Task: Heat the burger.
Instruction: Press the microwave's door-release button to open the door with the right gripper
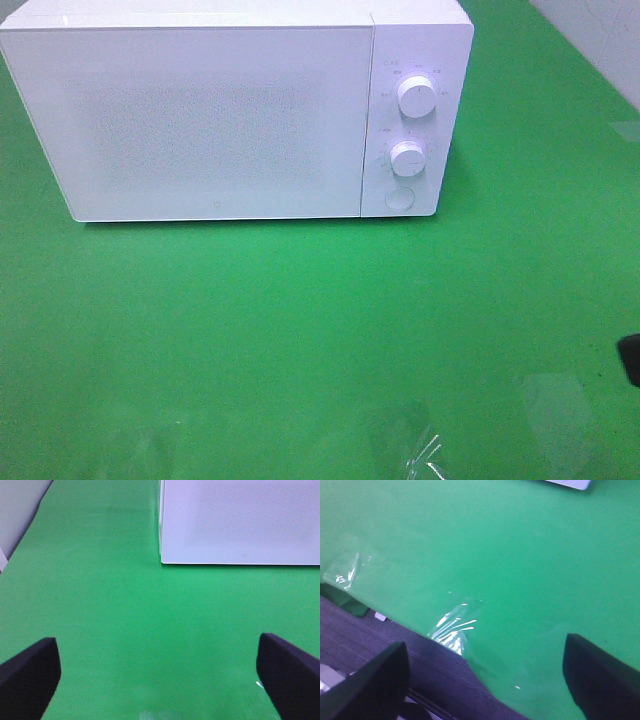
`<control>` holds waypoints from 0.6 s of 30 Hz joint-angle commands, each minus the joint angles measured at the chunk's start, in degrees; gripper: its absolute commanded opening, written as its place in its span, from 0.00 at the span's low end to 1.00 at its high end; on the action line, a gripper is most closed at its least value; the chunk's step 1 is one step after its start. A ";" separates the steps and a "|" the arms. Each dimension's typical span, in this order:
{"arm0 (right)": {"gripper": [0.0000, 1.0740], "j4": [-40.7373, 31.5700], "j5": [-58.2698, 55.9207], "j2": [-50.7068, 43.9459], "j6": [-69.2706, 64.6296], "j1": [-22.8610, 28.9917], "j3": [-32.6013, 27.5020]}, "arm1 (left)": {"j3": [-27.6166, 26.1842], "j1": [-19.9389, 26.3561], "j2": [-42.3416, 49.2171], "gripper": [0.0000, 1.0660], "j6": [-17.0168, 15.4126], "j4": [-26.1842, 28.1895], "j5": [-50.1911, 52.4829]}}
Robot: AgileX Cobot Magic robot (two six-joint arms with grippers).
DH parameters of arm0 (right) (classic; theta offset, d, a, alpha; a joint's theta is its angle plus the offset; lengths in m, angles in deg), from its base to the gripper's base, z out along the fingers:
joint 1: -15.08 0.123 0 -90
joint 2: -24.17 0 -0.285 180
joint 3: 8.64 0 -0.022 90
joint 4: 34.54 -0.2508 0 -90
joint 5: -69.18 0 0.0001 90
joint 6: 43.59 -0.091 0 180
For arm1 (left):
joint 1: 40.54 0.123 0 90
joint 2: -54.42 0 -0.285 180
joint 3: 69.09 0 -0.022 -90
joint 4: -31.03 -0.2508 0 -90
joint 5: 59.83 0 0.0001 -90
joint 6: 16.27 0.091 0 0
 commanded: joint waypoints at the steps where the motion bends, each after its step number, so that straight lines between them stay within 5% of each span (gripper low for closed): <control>1: 0.73 1.95 -4.30 -3.72 -1.32 -2.81 0.11 | 0.17 0.17 0.57 0.93 -0.17 0.29 0.06; 5: 0.72 4.70 -8.59 -13.12 -0.86 -12.03 0.06 | 0.17 0.17 0.57 0.93 -0.17 0.29 0.06; 18: 0.71 4.53 -10.37 -28.76 3.38 -24.35 -0.92 | 0.17 0.17 0.57 0.93 -0.17 0.29 0.06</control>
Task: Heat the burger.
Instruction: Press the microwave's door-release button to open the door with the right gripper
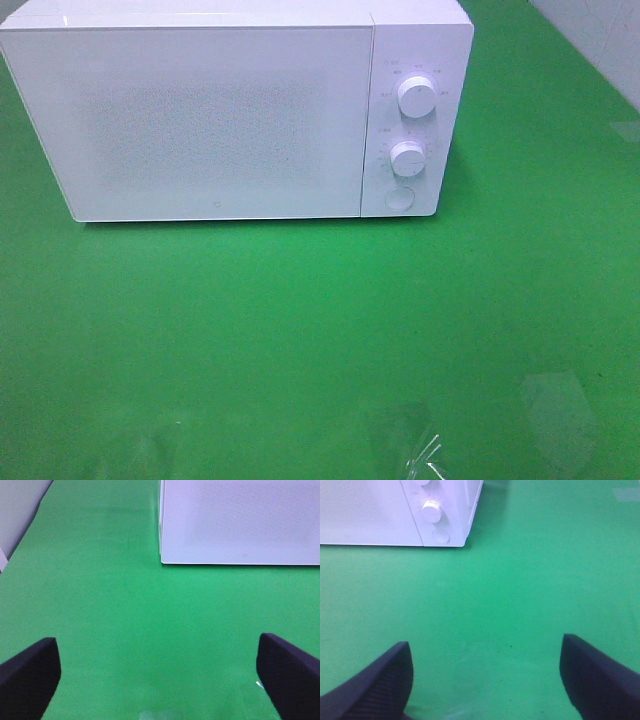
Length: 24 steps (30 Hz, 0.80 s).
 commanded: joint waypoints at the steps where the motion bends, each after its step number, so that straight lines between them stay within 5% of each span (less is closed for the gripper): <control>1: 0.71 0.40 -0.52 -5.10 2.29 -3.04 -2.29 | 0.17 0.17 0.57 0.93 -0.17 0.29 0.06; 24: 0.71 -0.06 0.86 -7.68 2.41 -3.44 -2.46 | 0.17 0.17 0.52 0.93 -0.17 0.34 0.06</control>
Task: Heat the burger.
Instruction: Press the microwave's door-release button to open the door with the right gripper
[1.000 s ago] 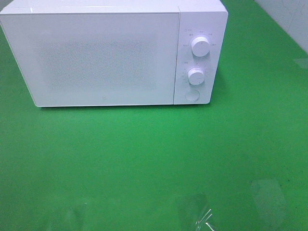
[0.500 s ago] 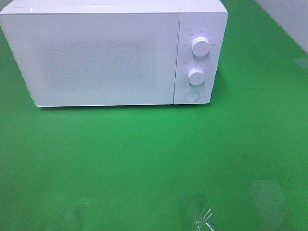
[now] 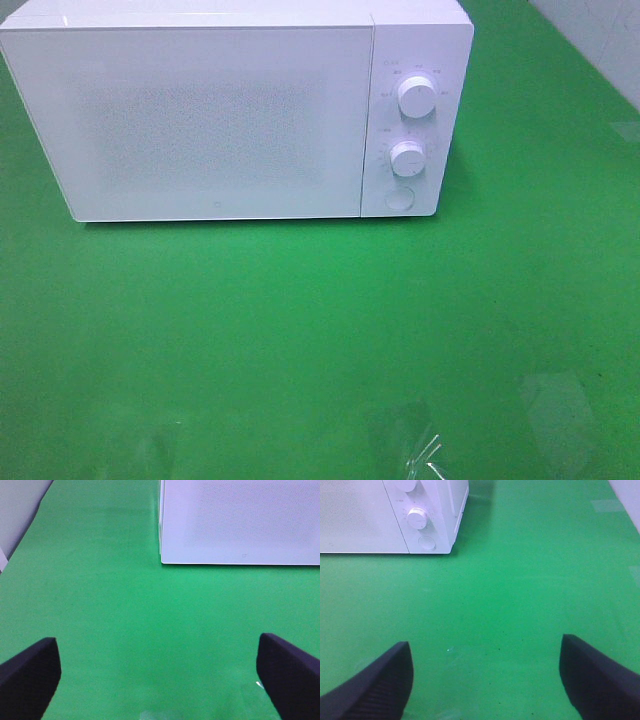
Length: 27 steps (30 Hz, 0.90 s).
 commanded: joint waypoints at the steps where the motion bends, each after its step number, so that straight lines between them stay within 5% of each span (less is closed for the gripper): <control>1: 0.71 0.00 0.80 -1.20 0.52 -0.29 1.03 | 0.17 0.17 0.52 0.93 -0.17 0.34 0.06; 27: 0.71 0.00 31.05 31.17 0.29 -0.23 2.86 | 0.17 0.17 0.52 0.93 -0.17 0.34 0.06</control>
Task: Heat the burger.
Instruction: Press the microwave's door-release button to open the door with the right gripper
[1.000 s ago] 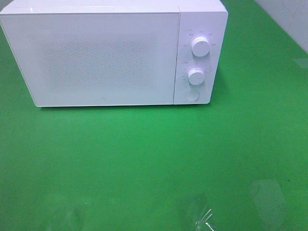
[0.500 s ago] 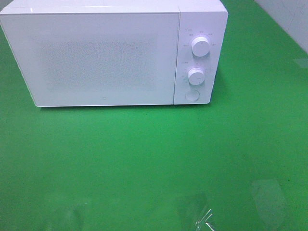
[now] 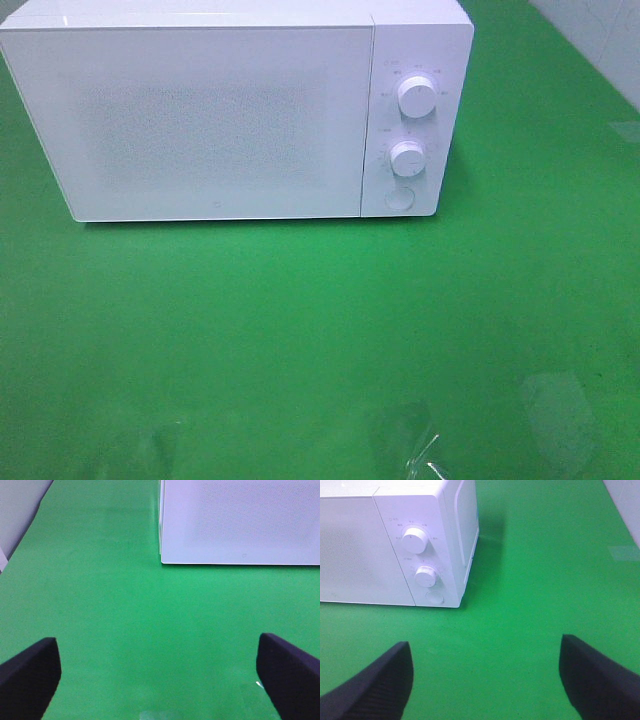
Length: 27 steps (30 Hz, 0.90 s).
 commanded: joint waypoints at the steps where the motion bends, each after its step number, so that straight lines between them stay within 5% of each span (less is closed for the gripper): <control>1: 0.71 0.06 5.84 6.30 0.29 -0.23 0.34 | 0.17 0.17 0.52 0.93 -0.17 0.34 0.06; 9: 0.71 1.09 15.30 15.53 0.29 -0.23 0.11 | 0.17 0.17 0.52 0.93 -0.17 0.34 0.06; 18: 0.71 1.32 46.24 26.07 0.34 -0.23 -8.42 | 0.17 0.17 0.52 0.93 -0.17 0.34 0.06; 23: 0.71 1.20 53.92 29.51 0.52 -0.23 -10.37 | 0.17 0.17 0.52 0.93 -0.17 0.34 0.06; 27: 0.71 -4.70 67.49 37.64 2.75 -0.06 -13.58 | 0.17 0.17 0.52 0.93 -0.17 0.34 0.06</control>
